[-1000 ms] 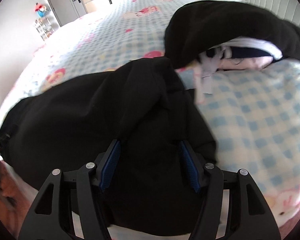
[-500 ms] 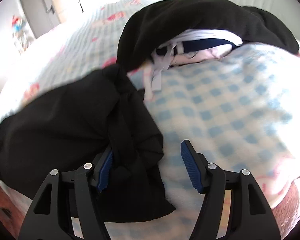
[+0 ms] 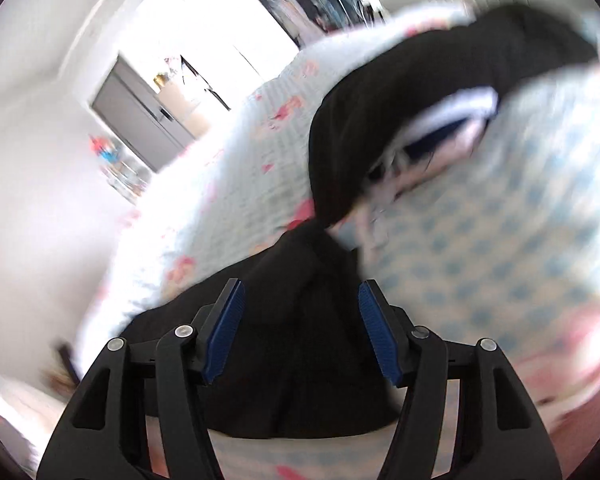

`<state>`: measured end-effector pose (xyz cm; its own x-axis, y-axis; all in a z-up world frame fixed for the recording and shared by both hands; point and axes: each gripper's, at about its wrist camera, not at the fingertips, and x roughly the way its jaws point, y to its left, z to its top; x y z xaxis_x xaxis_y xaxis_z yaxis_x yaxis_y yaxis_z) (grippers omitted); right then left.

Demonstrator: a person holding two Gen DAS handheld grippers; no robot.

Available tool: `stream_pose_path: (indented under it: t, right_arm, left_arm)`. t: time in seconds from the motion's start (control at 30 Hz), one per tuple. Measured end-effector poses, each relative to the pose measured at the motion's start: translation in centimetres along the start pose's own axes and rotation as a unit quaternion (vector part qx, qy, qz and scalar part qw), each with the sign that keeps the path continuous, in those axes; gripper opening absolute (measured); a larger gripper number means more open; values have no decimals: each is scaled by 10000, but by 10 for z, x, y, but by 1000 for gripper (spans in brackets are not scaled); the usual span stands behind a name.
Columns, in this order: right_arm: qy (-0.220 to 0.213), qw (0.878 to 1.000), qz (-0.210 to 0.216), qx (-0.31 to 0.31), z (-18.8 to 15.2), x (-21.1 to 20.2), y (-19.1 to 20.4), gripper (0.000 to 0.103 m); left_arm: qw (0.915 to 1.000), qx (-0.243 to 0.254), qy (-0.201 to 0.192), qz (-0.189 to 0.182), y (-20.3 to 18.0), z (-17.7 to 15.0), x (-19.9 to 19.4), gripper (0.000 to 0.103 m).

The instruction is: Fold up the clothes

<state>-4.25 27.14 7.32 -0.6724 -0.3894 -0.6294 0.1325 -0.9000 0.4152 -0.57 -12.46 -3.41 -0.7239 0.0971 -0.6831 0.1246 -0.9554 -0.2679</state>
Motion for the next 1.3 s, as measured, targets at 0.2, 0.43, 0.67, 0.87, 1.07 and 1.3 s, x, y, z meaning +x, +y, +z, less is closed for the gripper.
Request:
stream_pose_path:
  t: [0.2,0.43,0.67,0.87,1.07,1.3]
  right_arm:
    - [611,9943,-659,-571,-6,39,25,62]
    - [368,9873,-1540,96,-5,43,12,60]
    - [665,9870,-1385,-472,8,78,25,64]
    - [533,9864,-1532,-251,8,66,13,73]
    - [530,9930,-1051,-33,-5,13,-1,71]
    - [1320,9896,-555,-133,-50,33,-15,64]
  left_arm:
    - [9996,-116,141,232,15,18,6,78]
    - [9939,-1090,-96,101,57,56,-2,72]
    - [9927,-1040,-263,-543,59,68,34,72]
    - [9878,-1440,-42,594,76,65,31,68]
    - [9927,-746,-502,-801,-3,48,-23,72]
    - [9761,-187,540,-2095,-123,-1,0,72]
